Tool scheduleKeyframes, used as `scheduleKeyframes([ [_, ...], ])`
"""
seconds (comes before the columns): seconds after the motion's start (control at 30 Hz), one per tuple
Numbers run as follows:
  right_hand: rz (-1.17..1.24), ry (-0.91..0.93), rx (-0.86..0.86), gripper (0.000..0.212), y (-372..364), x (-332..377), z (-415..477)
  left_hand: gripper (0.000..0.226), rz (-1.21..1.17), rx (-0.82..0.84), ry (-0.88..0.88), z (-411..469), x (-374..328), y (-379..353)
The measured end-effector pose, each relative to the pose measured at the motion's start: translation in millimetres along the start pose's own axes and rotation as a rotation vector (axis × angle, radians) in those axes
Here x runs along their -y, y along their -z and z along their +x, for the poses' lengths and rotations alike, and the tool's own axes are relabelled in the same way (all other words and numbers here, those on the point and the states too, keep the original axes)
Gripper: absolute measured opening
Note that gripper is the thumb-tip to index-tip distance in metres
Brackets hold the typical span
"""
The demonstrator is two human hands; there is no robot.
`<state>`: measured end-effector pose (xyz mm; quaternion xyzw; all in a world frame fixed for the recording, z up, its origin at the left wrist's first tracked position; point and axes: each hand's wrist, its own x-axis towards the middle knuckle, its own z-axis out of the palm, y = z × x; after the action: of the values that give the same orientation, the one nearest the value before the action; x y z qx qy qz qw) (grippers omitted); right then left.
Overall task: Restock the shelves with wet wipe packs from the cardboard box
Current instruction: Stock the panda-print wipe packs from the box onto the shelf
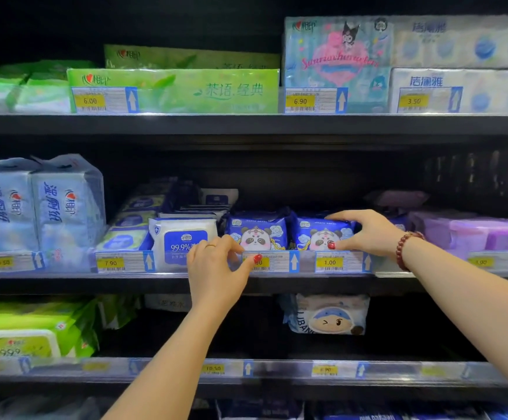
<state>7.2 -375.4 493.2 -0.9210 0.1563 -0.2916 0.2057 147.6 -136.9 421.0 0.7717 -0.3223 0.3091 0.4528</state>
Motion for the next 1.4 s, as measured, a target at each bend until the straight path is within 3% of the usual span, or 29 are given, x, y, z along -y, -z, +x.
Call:
scheduleKeyframes([
  [0.17, 0.152, -0.032, 0.024, 0.053, 0.0, -5.1, 0.6, 0.031, -0.009, -0.012, -0.006, -0.3, 2.4, -3.8],
  [0.4, -0.086, -0.057, -0.066, 0.06, -6.5, -0.1, -2.7, 0.03, -0.01, 0.042, 0.022, -2.1, -2.4, 0.3],
  [0.57, -0.185, -0.12, -0.187, 0.062, -8.3, 2.7, -17.2, 0.029, 0.064, 0.202, -0.009, -3.3, -4.3, 17.8],
  [0.73, -0.181, 0.017, -0.326, 0.047, -2.7, 7.9, -54.3, 0.051, 0.189, 0.212, -0.2, -20.3, -19.4, 35.4],
  [0.9, -0.23, 0.18, -0.36, 0.049, -16.7, 10.7, -128.3, 0.058, 0.219, 0.226, -0.415, -69.5, -36.8, 31.1],
  [1.1, -0.29, 0.25, -0.281, 0.048, -73.8, -18.1, -230.2, 0.059, 0.225, 0.335, -0.473, -168.6, -25.9, 6.2],
  [1.4, -0.11, 0.01, 0.029, 0.052, -188.2, -85.1, -364.9, 0.058, 0.254, 0.638, -0.259, -321.5, 30.4, -23.9],
])
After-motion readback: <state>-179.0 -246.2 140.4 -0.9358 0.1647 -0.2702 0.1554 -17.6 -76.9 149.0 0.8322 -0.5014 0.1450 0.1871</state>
